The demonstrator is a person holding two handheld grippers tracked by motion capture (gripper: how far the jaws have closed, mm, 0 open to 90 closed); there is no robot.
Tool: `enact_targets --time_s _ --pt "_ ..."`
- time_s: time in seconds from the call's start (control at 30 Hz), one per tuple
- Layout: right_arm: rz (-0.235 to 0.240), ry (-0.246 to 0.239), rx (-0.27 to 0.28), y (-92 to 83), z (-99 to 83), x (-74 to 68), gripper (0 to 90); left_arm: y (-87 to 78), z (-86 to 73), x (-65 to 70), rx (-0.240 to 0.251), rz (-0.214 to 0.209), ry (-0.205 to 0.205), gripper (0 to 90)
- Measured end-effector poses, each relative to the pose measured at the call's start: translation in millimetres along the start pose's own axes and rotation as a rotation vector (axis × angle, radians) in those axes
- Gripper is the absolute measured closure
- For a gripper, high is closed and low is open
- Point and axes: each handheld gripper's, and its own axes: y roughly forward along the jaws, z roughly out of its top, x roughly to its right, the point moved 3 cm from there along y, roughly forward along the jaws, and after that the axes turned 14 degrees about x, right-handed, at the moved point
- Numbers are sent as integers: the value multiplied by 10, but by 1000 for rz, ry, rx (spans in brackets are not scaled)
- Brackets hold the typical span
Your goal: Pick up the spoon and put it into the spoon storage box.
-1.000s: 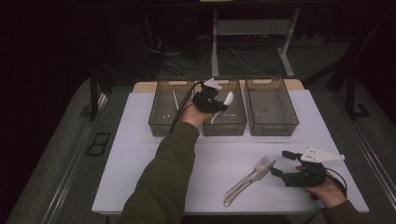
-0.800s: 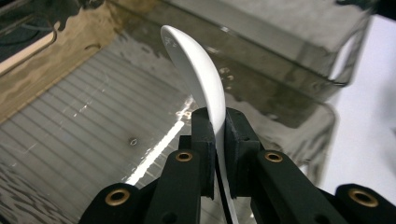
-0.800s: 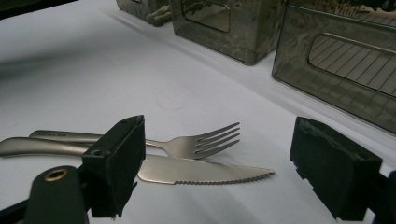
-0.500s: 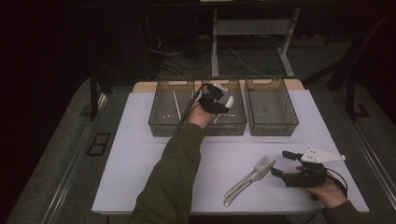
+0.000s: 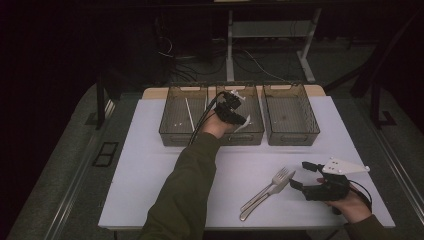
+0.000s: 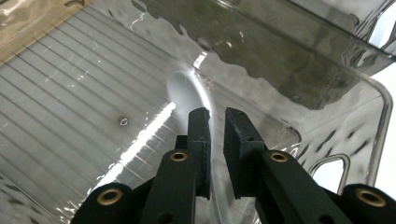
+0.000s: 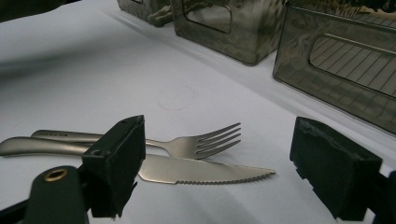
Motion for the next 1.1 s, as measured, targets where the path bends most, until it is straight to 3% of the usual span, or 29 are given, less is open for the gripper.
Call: enact_targets --time_s 0.13,0.37,0.4,0.43,0.63,0.7,0.8,0.93,1.1 --pt "0 -2 -1 1 -1 0 180 -5 3 -2 14 3 -7 772" --pt "-5 5 0 4 4 3 180 -92 83 17 99 -3 -38 699" --pt "-5 4 0 6 8 3 180 -125 92 10 88 -11 -24 687" --pt "-5 3 1 8 11 2 179 -144 111 30 112 -4 -38 668" --pt "-6 2 -3 20 12 -13 180 -331 146 77 143 -35 -17 521" --pt "-10 1 -4 15 10 -3 179 -402 146 106 171 -40 -21 507" --pt "-13 11 -10 2 2 -5 180 -502 127 131 178 -39 2 465" --pt "-16 6 -1 -10 3 10 180 -623 76 172 206 -43 -13 429" --pt "-14 2 -1 -4 7 12 179 -788 9 257 234 -34 4 372"
